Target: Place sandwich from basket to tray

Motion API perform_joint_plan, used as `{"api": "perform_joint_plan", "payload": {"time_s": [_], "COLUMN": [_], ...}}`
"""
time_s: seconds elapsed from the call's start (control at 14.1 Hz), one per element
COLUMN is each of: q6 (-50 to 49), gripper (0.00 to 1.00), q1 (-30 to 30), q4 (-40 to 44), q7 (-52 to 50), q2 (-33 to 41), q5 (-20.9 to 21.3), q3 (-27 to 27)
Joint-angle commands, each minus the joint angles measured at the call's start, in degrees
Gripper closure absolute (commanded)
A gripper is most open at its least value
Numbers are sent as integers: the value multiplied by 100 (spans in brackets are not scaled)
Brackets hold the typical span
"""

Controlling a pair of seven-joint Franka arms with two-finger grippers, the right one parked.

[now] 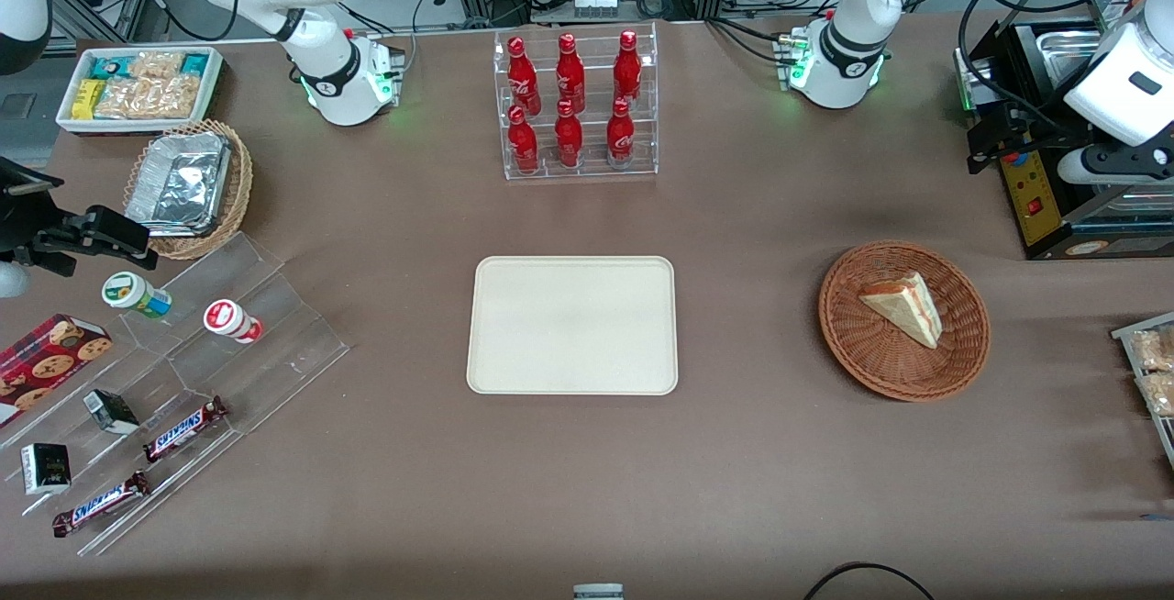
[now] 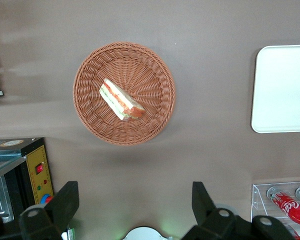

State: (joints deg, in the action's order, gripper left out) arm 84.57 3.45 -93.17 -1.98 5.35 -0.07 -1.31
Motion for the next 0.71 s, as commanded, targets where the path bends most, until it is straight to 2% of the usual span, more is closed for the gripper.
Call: {"api": "perform_joint_plan", "payload": {"time_s": [0.0, 0.64], "q6": [-169, -38], "gripper": [0, 0], "q1": [-2, 15], "q4": [177, 133], "q7": [58, -3], "q2": [-78, -236], "q5": [-64, 41], "q3": [25, 25]}}
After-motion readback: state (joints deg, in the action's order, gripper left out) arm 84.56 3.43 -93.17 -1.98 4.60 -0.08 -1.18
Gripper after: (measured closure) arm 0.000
